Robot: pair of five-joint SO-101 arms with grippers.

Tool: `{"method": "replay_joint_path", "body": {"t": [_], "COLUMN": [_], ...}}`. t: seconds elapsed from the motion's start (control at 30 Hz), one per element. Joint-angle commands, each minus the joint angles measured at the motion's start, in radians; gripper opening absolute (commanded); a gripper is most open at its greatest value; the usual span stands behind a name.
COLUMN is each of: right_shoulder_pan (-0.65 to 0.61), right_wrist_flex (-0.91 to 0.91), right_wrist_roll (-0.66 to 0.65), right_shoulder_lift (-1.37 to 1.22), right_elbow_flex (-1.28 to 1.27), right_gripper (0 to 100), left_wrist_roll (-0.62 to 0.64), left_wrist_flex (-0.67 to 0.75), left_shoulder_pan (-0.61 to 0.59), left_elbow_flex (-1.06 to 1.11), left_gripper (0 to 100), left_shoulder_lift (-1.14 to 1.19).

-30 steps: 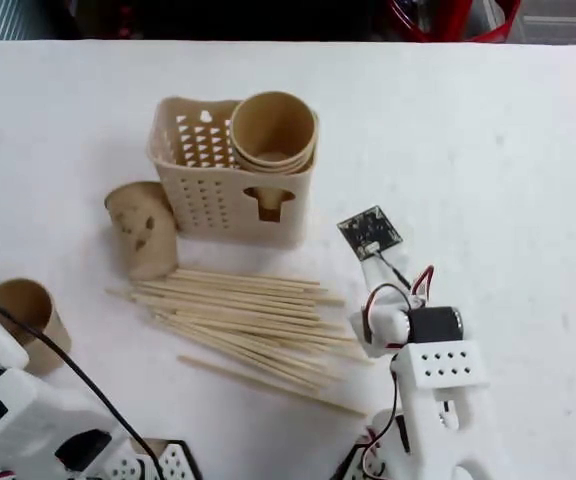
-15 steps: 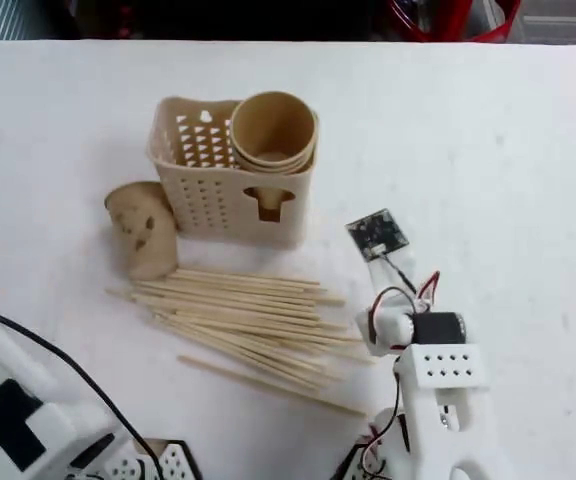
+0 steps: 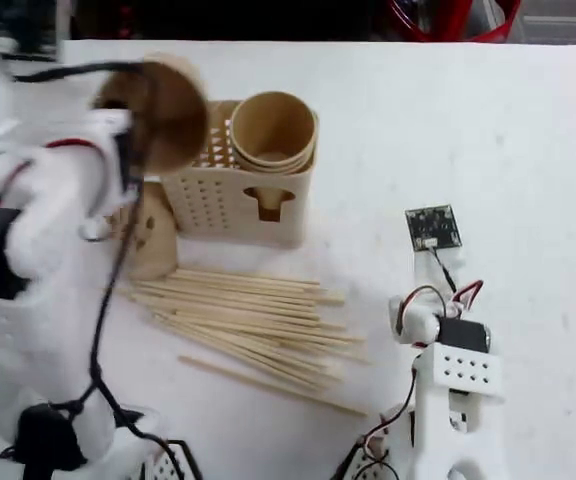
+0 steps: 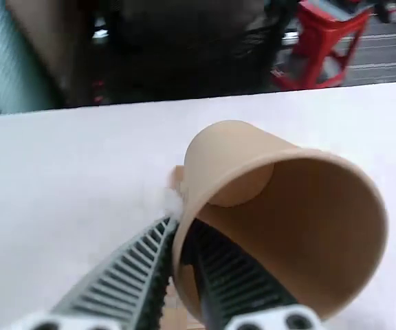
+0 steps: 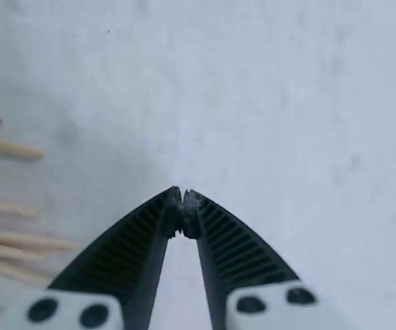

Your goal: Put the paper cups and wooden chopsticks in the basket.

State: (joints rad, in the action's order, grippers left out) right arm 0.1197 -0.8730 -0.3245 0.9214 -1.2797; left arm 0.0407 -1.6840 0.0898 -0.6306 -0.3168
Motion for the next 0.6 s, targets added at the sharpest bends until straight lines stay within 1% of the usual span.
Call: {"method": "replay_joint_path", "body": {"t": [0.0,0.07,0.13,0.27,0.33,0.5,0.57], "right_shoulder_pan": [0.013,0.013,0.013,0.008,0.004,-0.074,-0.077], "right_wrist_flex": [0.031,0.044,0.053,0.042,-0.004,-0.162,-0.214], "right_wrist_roll": [0.015,0.015,0.015,0.015,0.009,0.006,0.005], "right_shoulder_lift": [0.022,0.024,0.051,0.231,0.355,0.639,0.734], "right_elbow_flex": [0.003,-0.003,-0.021,-0.098,-0.140,-0.209,-0.230], "right_gripper": [1.7,1.7,1.7,1.7,1.6,1.8,2.1], "left_wrist_roll": [0.068,0.087,0.101,0.129,0.129,0.133,0.176], "left_wrist_flex": [0.071,0.092,0.095,0.092,0.074,0.031,0.012], "left_shoulder_pan": [0.179,0.223,0.240,0.240,0.240,0.206,0.170], "left_elbow_flex": [-0.028,-0.020,-0.023,-0.044,-0.063,-0.115,-0.120], "left_gripper": [2,2,2,2,2,2,2], "left_shoulder_lift": [-0.008,0.028,0.090,0.205,0.242,0.266,0.260]}}
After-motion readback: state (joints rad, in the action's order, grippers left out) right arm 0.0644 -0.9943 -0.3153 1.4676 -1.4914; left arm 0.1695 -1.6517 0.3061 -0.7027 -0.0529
